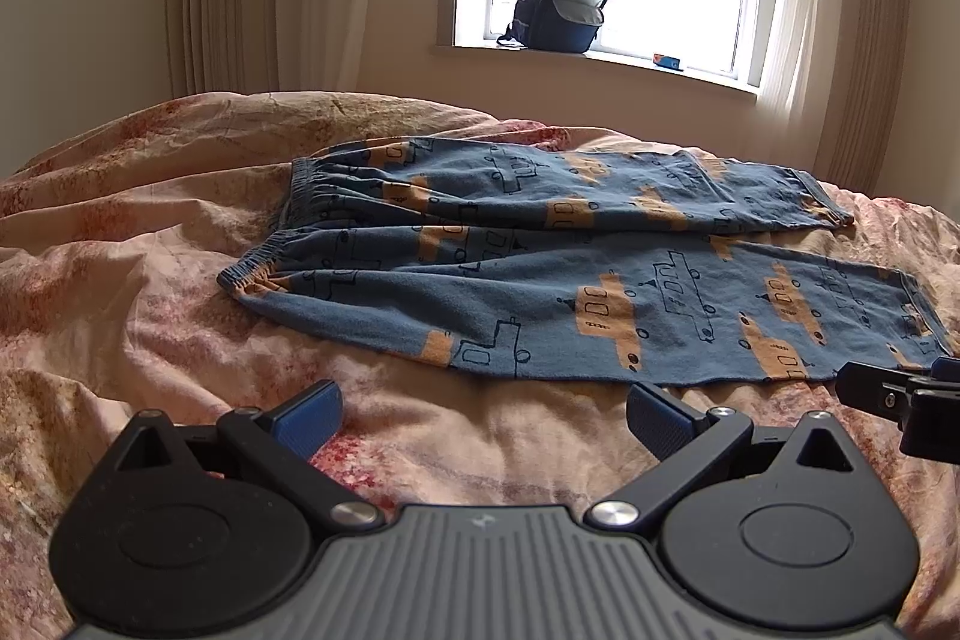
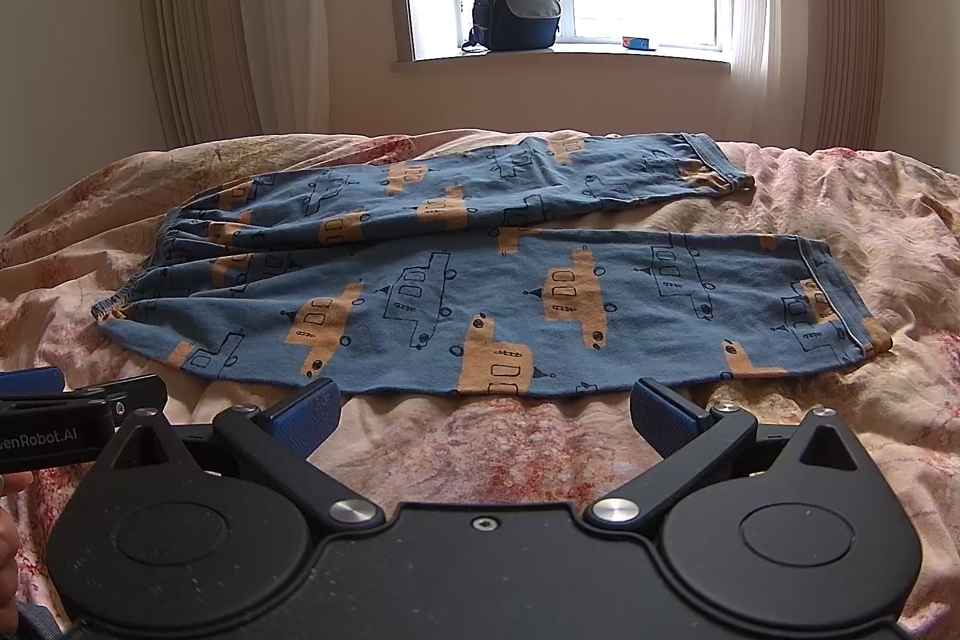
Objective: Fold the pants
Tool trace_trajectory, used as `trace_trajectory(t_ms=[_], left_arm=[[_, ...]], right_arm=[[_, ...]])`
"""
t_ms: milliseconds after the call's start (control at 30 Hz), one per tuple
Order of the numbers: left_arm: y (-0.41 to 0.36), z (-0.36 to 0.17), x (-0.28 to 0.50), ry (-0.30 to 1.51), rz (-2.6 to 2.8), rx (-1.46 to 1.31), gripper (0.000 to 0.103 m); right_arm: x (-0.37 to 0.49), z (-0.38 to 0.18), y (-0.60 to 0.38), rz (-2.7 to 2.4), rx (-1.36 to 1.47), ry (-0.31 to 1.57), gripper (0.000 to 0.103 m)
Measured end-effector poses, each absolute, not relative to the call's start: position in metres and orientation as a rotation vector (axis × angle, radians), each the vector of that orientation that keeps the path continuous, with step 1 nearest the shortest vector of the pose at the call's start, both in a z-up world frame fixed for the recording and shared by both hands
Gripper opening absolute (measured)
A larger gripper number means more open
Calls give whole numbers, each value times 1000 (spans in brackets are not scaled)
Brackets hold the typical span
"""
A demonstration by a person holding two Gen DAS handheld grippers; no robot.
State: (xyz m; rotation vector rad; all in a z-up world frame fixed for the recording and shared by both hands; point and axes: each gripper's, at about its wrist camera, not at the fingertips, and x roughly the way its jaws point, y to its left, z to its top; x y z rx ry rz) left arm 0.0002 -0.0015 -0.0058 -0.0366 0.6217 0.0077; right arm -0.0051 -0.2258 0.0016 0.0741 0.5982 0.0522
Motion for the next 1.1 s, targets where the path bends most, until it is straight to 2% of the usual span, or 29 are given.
trace_trajectory(t_ms=[467,733,900,1100], left_arm=[[0,-7,2,629,9,-40,103],[11,-3,22,686,25,-82,103],[18,13,58,705,-27,-49,103],[27,35,138,681,-82,-29,103]], right_arm=[[-7,-3,-228,47,82,602,103],[5,15,-239,130,216,649,103],[43,34,-261,240,313,670,103],[127,55,-286,366,249,605,103]])
